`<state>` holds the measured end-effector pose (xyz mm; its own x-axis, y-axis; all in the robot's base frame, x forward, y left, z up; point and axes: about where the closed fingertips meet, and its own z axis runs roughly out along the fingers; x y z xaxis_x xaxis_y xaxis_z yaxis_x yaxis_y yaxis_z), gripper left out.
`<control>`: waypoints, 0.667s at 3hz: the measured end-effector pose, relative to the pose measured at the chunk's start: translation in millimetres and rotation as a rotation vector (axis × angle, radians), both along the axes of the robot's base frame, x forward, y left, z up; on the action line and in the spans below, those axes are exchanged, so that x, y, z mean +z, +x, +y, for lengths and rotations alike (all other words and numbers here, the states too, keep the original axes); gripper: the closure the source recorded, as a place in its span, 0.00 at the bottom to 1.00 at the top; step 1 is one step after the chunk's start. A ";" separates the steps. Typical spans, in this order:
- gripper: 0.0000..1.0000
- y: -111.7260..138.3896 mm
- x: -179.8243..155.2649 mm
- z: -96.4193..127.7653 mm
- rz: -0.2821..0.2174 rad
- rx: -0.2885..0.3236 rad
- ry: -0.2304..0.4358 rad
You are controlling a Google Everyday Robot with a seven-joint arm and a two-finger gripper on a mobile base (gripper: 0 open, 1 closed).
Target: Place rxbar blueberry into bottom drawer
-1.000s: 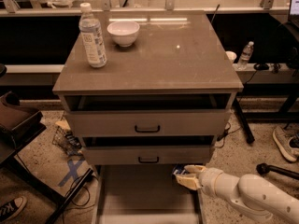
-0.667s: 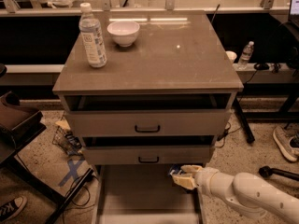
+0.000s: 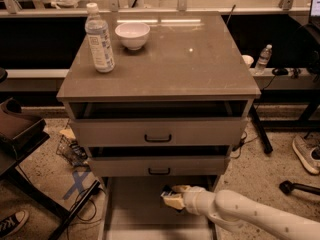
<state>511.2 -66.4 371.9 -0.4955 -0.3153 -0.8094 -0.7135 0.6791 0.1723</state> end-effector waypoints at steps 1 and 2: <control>1.00 7.8 -66.7 15.2 -0.031 0.054 0.008; 1.00 18.6 -130.8 25.2 -0.014 0.065 0.042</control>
Offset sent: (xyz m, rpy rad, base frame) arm 0.0365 0.0332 -0.2142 0.0846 0.0088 0.0658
